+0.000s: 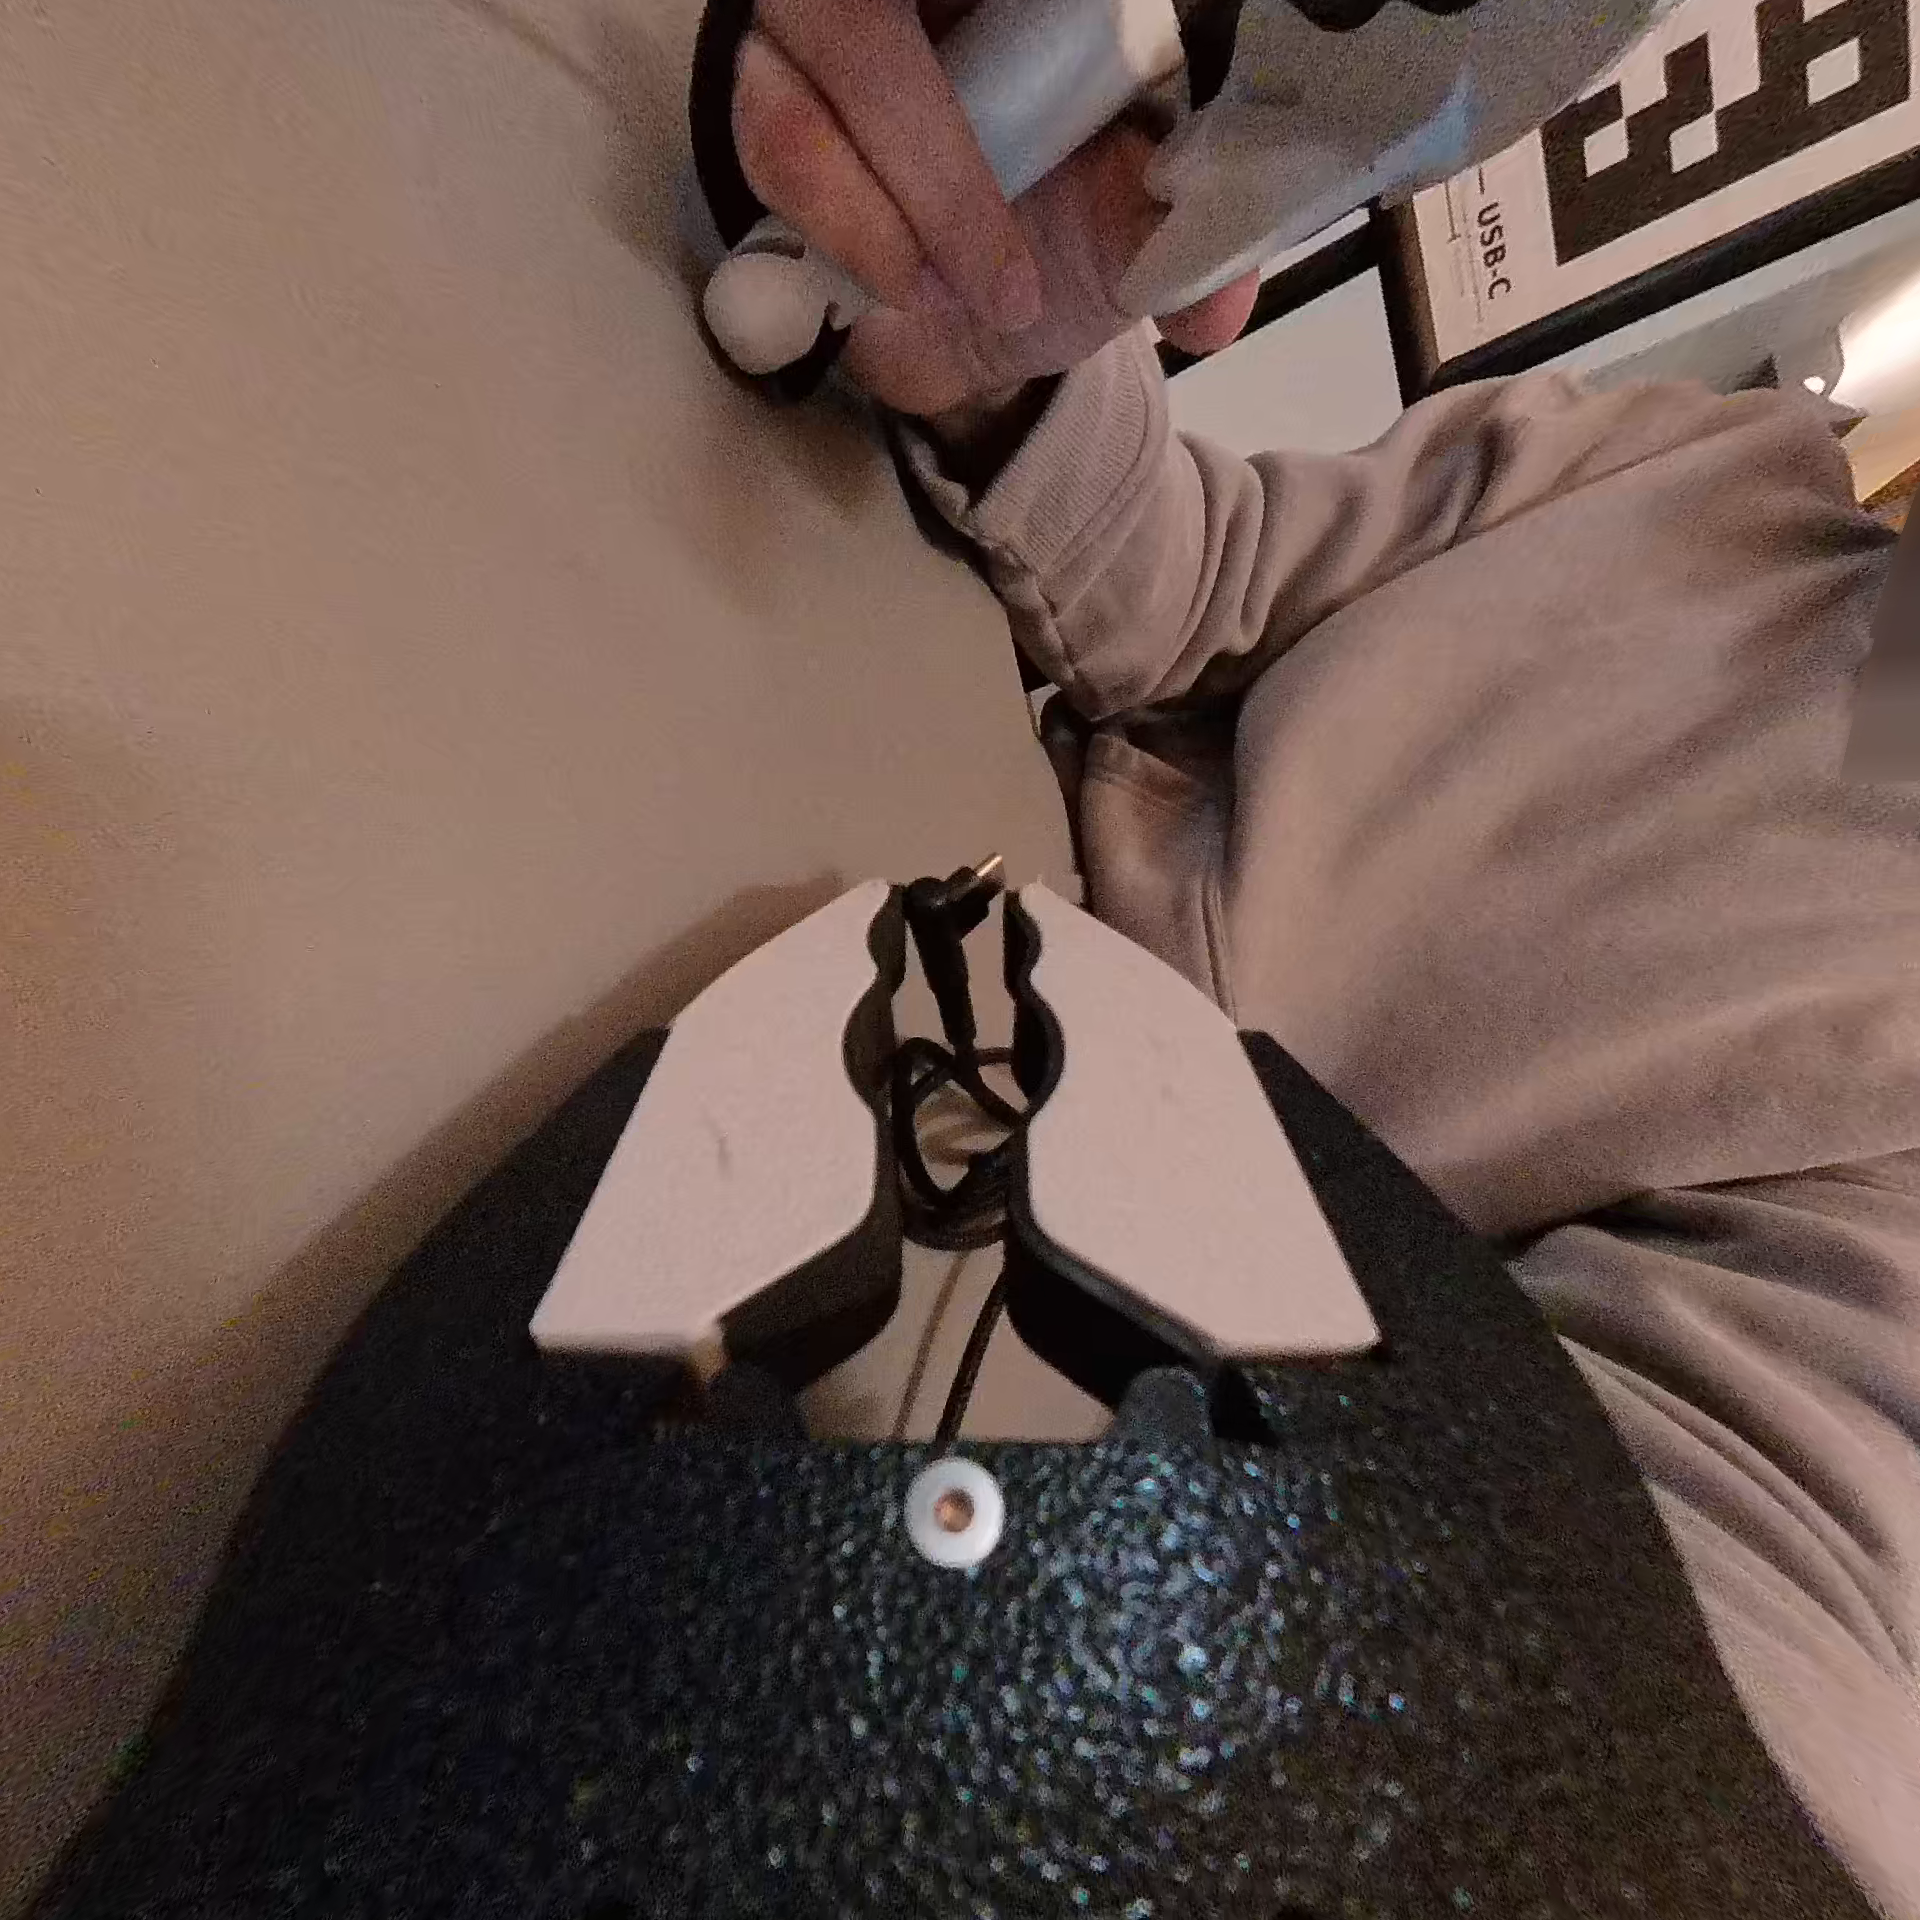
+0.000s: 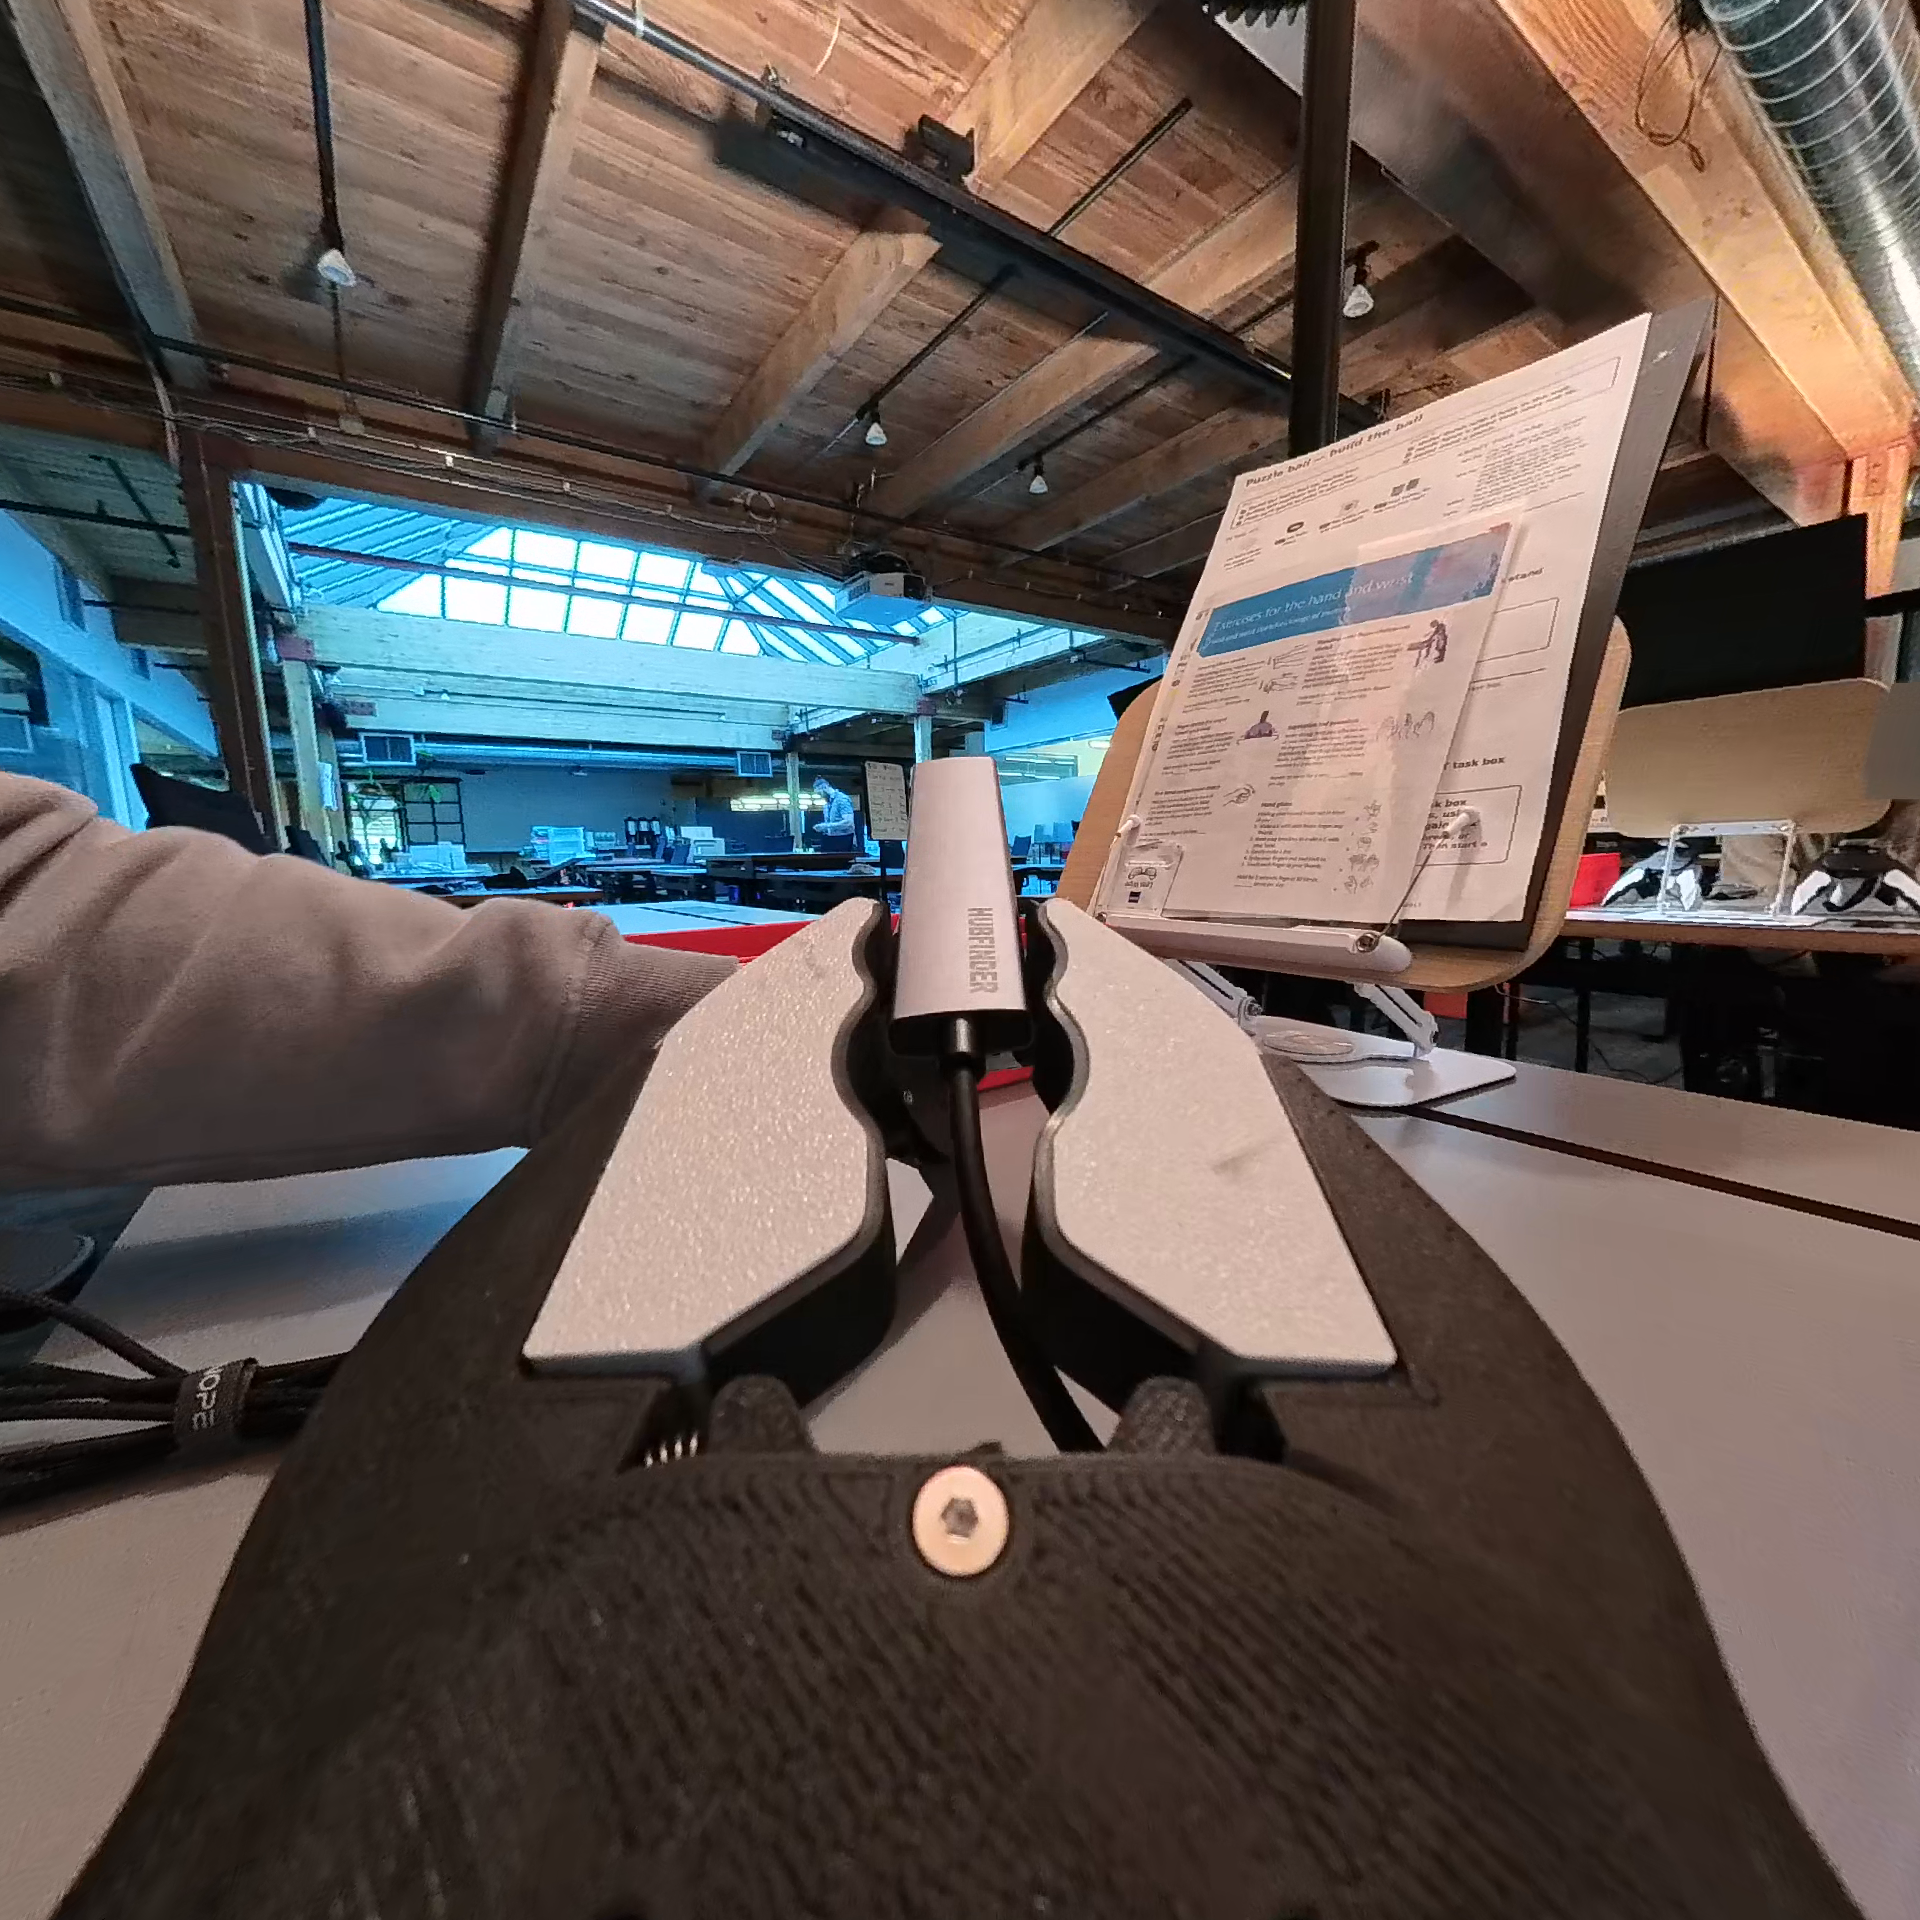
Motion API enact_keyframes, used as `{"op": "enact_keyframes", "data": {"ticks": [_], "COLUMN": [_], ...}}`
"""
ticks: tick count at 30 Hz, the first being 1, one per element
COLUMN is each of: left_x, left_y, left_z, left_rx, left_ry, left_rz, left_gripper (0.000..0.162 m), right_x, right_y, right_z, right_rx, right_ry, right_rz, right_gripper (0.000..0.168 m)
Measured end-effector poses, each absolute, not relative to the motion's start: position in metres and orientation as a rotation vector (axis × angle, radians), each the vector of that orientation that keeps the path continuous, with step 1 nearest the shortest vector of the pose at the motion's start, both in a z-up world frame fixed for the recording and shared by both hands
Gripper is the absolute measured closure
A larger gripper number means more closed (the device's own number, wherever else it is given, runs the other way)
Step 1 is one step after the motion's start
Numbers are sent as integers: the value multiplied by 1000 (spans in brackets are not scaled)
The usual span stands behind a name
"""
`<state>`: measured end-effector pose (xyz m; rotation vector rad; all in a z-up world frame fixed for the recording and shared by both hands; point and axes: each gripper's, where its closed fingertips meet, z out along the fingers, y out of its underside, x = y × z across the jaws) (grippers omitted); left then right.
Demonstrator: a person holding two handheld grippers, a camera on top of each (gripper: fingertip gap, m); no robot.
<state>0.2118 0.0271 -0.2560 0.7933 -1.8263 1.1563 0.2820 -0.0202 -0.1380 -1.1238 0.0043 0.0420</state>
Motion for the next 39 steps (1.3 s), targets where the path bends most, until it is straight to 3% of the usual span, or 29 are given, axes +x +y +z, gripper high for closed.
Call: {"op": "enact_keyframes", "data": {"ticks": [18, 26, 33, 39], "left_x": [225, 273, 241, 198], "left_y": [33, 55, 83, 77], "left_z": [-247, -239, -197, -195], "left_rx": [879, 1547, 1768, 1625], "left_ry": [-1685, -1576, -1522, -1465], "left_rz": [1297, 1378, 1525, 1558], "left_gripper": [150, 151, 154, 154], "right_x": [281, 282, 256, 232], "right_y": [-20, -19, -6, -7], "right_z": [-138, -139, -160, -170], "right_rx": [-1122, -1137, -1344, -1406], "right_ry": [2, 1, -263, -407], "right_rz": [49, 1, -95, 68], "right_gripper": [144, 144, 144, 144]}}
